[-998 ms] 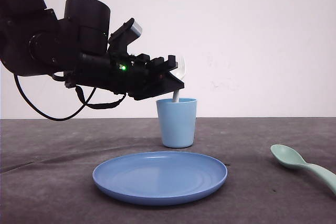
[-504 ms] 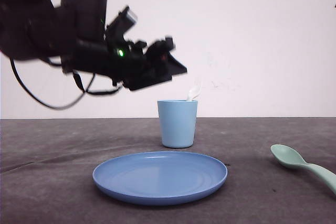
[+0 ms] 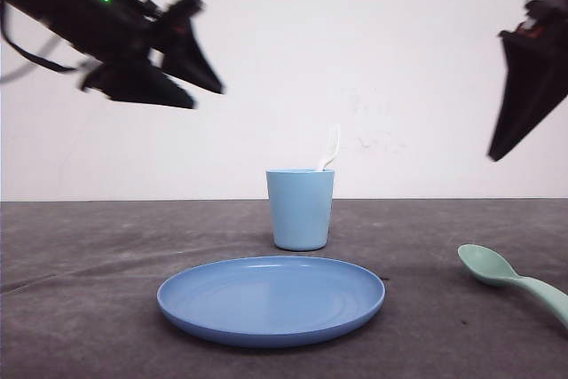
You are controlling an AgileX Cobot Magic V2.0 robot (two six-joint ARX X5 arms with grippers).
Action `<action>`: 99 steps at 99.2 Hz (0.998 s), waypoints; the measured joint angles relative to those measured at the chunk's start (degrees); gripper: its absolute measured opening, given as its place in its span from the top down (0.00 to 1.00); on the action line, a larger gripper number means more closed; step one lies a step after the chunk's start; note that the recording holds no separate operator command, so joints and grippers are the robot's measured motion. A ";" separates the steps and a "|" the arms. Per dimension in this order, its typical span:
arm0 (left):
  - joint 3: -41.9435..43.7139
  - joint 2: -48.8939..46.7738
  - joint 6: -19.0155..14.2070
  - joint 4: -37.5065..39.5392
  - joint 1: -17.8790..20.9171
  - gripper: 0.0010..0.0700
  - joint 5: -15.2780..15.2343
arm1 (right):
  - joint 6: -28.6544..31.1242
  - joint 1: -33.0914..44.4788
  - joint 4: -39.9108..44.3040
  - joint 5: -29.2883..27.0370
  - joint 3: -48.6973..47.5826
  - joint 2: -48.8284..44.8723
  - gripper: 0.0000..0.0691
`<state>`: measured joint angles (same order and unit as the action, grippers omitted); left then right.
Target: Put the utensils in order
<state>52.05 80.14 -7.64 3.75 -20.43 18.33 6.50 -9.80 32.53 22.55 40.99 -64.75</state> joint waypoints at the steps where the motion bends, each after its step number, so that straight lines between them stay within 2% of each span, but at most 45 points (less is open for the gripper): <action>1: 0.00 -0.48 0.07 -0.85 0.26 0.63 0.00 | 0.02 -0.15 -0.28 -0.02 0.00 -0.31 0.04; 16: 0.00 -6.62 1.09 -12.22 3.91 0.63 -0.02 | 0.87 -2.25 -4.17 0.15 0.00 -4.87 0.04; 35: 0.00 -13.38 4.87 -24.09 7.67 0.63 -0.72 | 1.29 -4.13 -8.52 0.37 0.00 -10.84 0.04; 69: 0.00 -24.20 6.97 -38.38 11.30 0.63 -10.97 | 1.46 -5.46 -14.01 2.60 0.00 -18.34 0.05; 76: 0.00 -26.29 7.30 -40.33 11.61 0.63 -12.33 | 1.44 -6.03 -14.95 2.97 0.00 -19.15 0.14; 99: 0.00 -31.71 8.07 -45.13 11.69 0.63 -12.50 | 1.49 -7.43 -15.98 2.78 -0.02 -20.24 0.64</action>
<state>52.05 48.42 0.43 -41.39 -8.73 5.82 7.99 -17.23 16.56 25.32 40.97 -84.99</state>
